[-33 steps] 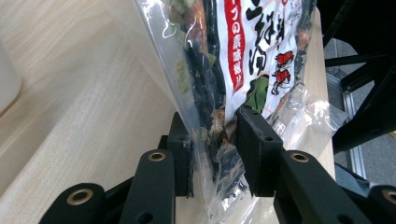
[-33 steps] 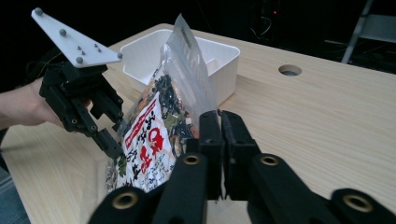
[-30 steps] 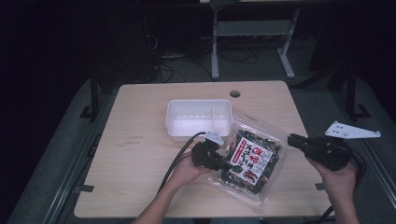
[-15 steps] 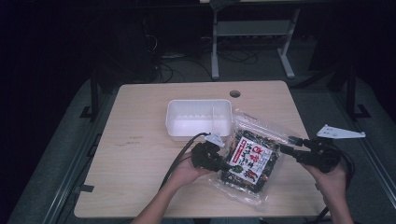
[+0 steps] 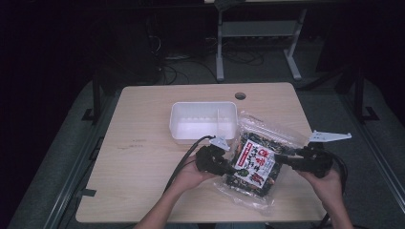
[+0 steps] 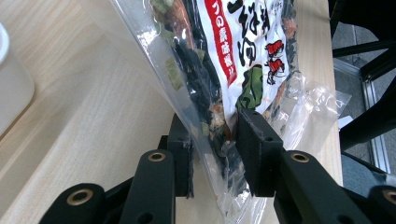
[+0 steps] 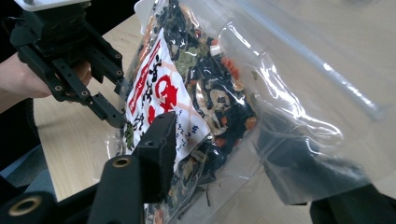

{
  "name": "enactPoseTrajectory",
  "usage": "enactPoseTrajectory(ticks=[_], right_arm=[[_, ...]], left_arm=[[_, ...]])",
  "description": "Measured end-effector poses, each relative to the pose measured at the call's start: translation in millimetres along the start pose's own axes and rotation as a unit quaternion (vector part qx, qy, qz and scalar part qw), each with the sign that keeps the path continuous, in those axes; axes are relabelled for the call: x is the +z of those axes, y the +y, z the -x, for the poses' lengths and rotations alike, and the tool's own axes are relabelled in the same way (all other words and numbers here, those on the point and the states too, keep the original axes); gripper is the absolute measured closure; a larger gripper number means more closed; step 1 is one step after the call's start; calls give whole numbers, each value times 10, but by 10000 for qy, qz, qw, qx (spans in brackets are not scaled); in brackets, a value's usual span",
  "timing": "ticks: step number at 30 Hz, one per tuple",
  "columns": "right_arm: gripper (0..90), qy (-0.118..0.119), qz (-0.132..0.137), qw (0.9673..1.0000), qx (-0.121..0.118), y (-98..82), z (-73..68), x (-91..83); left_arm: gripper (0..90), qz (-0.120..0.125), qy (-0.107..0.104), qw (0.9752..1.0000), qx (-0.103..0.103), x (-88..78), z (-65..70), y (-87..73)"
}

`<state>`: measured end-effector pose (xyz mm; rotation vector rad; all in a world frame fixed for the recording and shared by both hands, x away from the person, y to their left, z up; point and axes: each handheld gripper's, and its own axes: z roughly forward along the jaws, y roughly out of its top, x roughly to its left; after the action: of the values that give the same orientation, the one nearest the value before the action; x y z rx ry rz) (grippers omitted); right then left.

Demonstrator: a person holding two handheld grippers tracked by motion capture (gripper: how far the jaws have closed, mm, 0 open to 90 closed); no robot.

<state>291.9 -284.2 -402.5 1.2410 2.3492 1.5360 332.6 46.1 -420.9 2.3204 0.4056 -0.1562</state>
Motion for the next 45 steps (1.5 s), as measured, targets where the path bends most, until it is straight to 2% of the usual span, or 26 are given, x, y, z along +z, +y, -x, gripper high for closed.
enactPoseTrajectory(ticks=[9, 13, 16, 20, 25, 29, 32, 35, 45], right_arm=[[594, 230, -45, 9997, -70, 26, -57, 22], [639, 381, -54, 9993, 8, 54, -71, -12], [680, 587, -1, 9983, 56, 78, -96, -48], [724, 774, 16, 9970, -11, 118, -169, -80], [741, 872, 72, 9962, -32, 151, -216, -93], [749, 875, 171, 9960, -59, 168, -245, -124], [751, 853, 162, 9962, -114, 187, -281, -145], [754, 813, 132, 9964, -181, 212, -337, -154], [762, 759, 250, 9960, -392, 313, -497, -194]], left_arm=[[662, -70, 52, 9999, 57, -3, 12, 1], [604, -115, 142, 9998, 115, -2, 21, 1], [577, -125, 203, 9997, 99, -3, 18, -2], [521, -144, 232, 9996, 34, -11, 0, -9], [469, -153, 336, 9993, 50, -71, 6, -26], [440, -165, 442, 9989, -17, -139, 15, -65], [373, -97, 493, 9987, -100, -205, 24, -94], [352, -123, 593, 9981, -61, -274, 44, -133], [335, -203, 879, 9959, -81, -440, 63, -373]])
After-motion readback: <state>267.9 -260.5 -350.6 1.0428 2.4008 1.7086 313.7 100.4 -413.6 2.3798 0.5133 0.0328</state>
